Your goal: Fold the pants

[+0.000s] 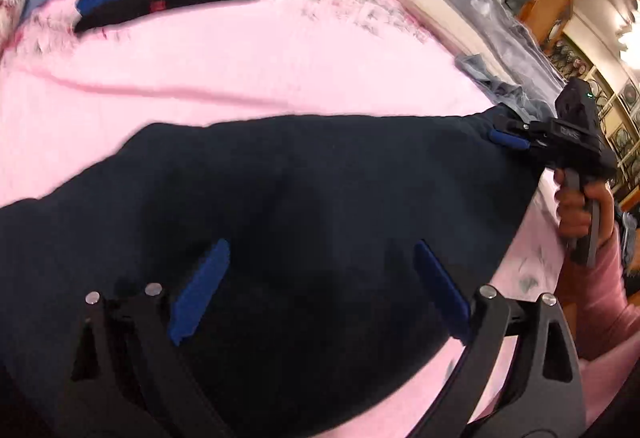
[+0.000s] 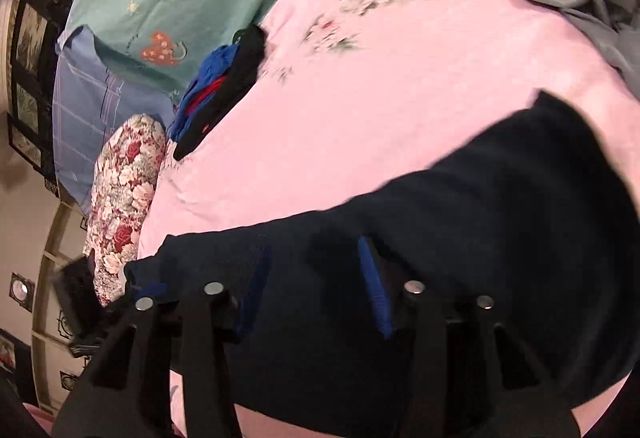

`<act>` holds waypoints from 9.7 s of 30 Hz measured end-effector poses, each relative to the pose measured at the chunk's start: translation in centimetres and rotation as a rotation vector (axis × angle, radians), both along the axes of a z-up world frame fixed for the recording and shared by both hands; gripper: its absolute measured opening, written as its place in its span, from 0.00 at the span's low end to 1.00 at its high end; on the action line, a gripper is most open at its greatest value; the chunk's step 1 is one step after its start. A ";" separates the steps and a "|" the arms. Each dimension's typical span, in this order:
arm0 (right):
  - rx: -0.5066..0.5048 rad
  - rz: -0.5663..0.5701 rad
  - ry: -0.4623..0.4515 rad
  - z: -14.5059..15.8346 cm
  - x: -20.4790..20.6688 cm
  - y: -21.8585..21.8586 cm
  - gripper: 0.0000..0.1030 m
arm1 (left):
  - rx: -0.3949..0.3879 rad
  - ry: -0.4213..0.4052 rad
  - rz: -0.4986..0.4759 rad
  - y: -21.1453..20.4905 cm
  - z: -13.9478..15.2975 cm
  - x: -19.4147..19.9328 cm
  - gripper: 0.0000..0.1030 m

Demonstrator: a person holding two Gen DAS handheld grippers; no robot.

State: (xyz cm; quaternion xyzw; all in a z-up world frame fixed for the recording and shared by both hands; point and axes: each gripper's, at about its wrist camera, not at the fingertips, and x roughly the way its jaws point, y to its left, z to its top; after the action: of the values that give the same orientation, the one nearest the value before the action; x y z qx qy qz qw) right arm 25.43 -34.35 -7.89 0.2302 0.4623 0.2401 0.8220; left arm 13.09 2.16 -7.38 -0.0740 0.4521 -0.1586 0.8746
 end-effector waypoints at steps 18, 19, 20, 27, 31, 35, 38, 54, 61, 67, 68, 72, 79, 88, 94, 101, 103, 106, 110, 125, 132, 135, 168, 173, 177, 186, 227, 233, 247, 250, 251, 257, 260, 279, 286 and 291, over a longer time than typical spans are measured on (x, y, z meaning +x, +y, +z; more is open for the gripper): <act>-0.184 0.744 -0.233 5.7 -0.4 25.7 0.50 | 0.084 -0.022 0.326 8.4 -0.2 -3.3 0.94; -0.218 0.779 -0.216 4.9 0.3 27.8 0.50 | 0.099 -0.028 0.324 8.0 -0.3 -3.1 0.94; -0.235 0.798 -0.201 4.2 0.9 29.1 0.50 | 0.117 -0.030 0.323 7.6 -0.3 -3.1 0.94; -0.263 0.919 -0.103 1.8 2.4 33.7 0.50 | 0.040 -0.038 0.305 8.8 -0.4 -3.2 0.98; -0.214 0.993 -0.092 2.8 1.4 34.0 0.50 | 0.024 -0.040 0.307 8.9 -0.4 -3.2 0.98; -0.186 1.130 -0.097 3.8 -0.4 33.9 0.51 | 0.029 -0.036 0.302 8.8 -0.5 -3.1 0.98; -0.190 1.163 -0.075 3.4 -0.5 33.9 0.52 | 0.017 -0.037 0.301 9.0 -0.5 -3.1 0.98; -0.180 1.263 -0.015 3.0 -0.4 33.6 0.53 | 0.009 -0.036 0.298 9.1 -0.7 -3.1 0.98; -0.084 1.288 0.079 0.6 0.3 34.9 0.61 | 0.014 -0.030 0.297 9.0 -0.8 -3.1 0.98; 0.146 1.136 0.203 -0.9 3.7 35.6 0.66 | 0.015 -0.029 0.297 9.1 -0.8 -3.1 0.98; 0.161 1.065 0.154 -0.5 4.6 34.9 0.64 | 0.015 -0.029 0.297 9.0 -0.8 -3.1 0.98; 0.171 0.938 0.056 0.8 6.8 32.8 0.63 | 0.018 -0.029 0.296 9.0 -0.8 -3.2 0.98; 0.054 1.046 0.060 1.6 4.7 33.1 0.63 | 0.014 -0.030 0.297 9.1 -0.7 -3.2 0.98; -0.026 1.263 0.034 2.1 0.8 33.3 0.63 | 0.012 -0.031 0.299 9.0 -0.6 -3.2 0.98; -0.032 1.225 0.164 0.2 2.4 33.4 0.64 | 0.005 -0.031 0.298 9.2 -0.6 -3.2 0.98; 0.153 1.236 0.394 -2.3 3.8 35.3 0.67 | 0.007 -0.029 0.296 9.2 -0.6 -3.2 0.98; 0.207 1.160 0.432 -2.7 4.9 35.2 0.65 | 0.004 -0.027 0.296 9.2 -0.7 -3.2 0.98; 0.115 1.248 0.374 -1.9 3.6 35.2 0.65 | 0.001 -0.028 0.294 9.3 -0.6 -3.2 0.98; 0.014 1.240 0.341 -0.8 3.5 34.8 0.65 | -0.008 -0.029 0.293 9.5 -0.6 -3.2 0.98; 0.238 1.195 0.376 -2.3 4.6 36.5 0.66 | -0.010 -0.026 0.290 9.6 -0.6 -3.2 0.98; 0.162 1.055 0.209 -2.1 5.7 35.6 0.44 | 0.000 -0.027 0.287 9.5 -0.6 -3.4 0.98; 0.128 1.046 0.150 -0.4 4.8 34.9 0.44 | -0.042 -0.033 0.272 10.1 0.0 -3.8 0.98; -0.450 0.074 0.041 0.6 -0.6 -3.4 0.57 | 0.029 0.024 0.163 2.8 1.0 -1.3 0.98; -0.518 0.163 -0.038 1.9 -0.6 -0.7 0.13 | 0.018 0.014 0.198 2.4 1.0 -1.0 0.98; -0.513 0.094 -0.208 6.8 -0.9 -2.8 0.11 | -0.076 0.009 0.200 1.8 1.5 -0.4 0.98; -0.486 0.035 -0.042 1.8 -1.4 -6.1 0.19 | 0.155 0.006 0.104 -1.3 0.7 -1.3 0.98; -0.411 -0.024 -0.157 3.2 -9.8 -3.3 0.49 | 0.188 -0.090 0.028 -0.6 3.6 -6.1 0.98; -0.151 -0.272 -0.078 3.9 -9.4 -8.6 0.50 | -0.093 -0.095 -0.067 -6.2 4.8 -1.6 0.98; 0.078 -0.337 0.129 1.3 -7.6 -11.4 0.50 | -0.035 0.008 -0.170 -15.5 0.8 1.9 0.98; 0.064 -0.337 0.134 1.0 -6.9 -11.3 0.50 | -0.019 0.002 -0.169 -15.6 0.9 1.9 0.98; 0.060 -0.337 0.133 0.9 -6.8 -11.3 0.50 | -0.009 0.000 -0.167 -15.7 0.8 1.9 0.98; 0.039 -0.343 0.112 0.8 -6.6 -10.7 0.50 | 0.052 -0.011 -0.173 -16.5 0.8 1.8 0.98; 0.023 -0.347 0.089 0.8 -6.4 -10.3 0.50 | 0.065 -0.011 -0.174 -16.7 0.7 1.8 0.98; 0.019 -0.390 0.036 -0.2 -5.6 -9.9 0.24 | 0.142 -0.024 -0.184 -17.5 0.3 1.4 0.98; 0.106 -0.383 0.033 -0.5 -5.9 -10.2 0.16 | 0.135 -0.027 -0.179 -17.5 0.4 1.3 0.98; 0.123 -0.372 0.006 0.1 -6.1 -9.9 0.16 | 0.099 -0.024 -0.170 -16.9 0.6 1.4 0.98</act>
State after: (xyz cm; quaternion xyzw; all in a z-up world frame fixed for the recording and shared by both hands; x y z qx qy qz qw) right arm 19.31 -44.30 -7.75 0.3621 0.3985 0.1110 0.8353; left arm 14.49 -14.79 -6.80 0.0100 0.4537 -0.2103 0.8659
